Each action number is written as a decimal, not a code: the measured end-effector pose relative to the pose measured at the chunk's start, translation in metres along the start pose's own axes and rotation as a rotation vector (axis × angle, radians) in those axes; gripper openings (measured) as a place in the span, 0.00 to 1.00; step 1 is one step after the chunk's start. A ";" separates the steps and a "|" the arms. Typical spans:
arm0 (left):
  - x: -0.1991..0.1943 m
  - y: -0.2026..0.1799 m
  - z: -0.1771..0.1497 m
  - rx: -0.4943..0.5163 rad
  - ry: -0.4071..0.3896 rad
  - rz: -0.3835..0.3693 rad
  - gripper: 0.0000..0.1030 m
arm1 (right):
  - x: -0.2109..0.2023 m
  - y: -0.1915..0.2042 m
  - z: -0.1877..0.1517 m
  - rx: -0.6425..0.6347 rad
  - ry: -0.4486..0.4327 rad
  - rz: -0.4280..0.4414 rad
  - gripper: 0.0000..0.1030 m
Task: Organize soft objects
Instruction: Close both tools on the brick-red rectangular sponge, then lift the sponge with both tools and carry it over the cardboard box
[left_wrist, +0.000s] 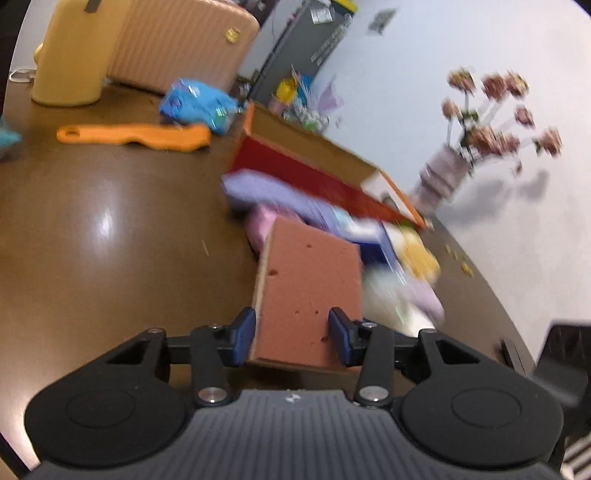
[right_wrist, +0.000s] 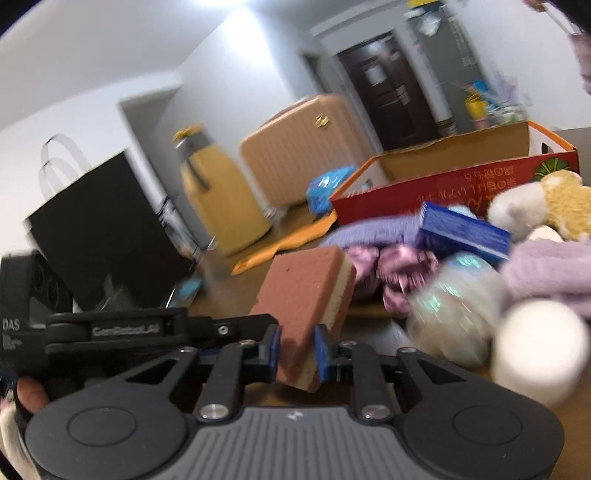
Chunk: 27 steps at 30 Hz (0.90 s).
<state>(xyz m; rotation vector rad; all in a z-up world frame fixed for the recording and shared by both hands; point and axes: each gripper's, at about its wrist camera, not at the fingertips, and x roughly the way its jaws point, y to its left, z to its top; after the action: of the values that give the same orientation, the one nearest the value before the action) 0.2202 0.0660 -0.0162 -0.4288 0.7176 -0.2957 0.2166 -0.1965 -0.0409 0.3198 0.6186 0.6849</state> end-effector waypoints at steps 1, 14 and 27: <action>-0.002 -0.007 -0.011 -0.005 0.024 -0.014 0.42 | -0.012 -0.003 -0.004 0.006 0.024 0.004 0.22; 0.011 -0.052 0.002 0.298 -0.075 0.001 0.62 | -0.096 -0.040 -0.034 0.067 -0.052 -0.136 0.32; 0.056 -0.027 -0.006 0.210 0.117 -0.142 0.37 | -0.081 -0.033 -0.059 0.241 -0.038 -0.102 0.32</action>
<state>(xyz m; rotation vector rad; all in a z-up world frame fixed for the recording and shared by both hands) 0.2531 0.0181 -0.0392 -0.2640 0.7629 -0.5280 0.1464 -0.2713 -0.0679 0.5200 0.6778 0.5052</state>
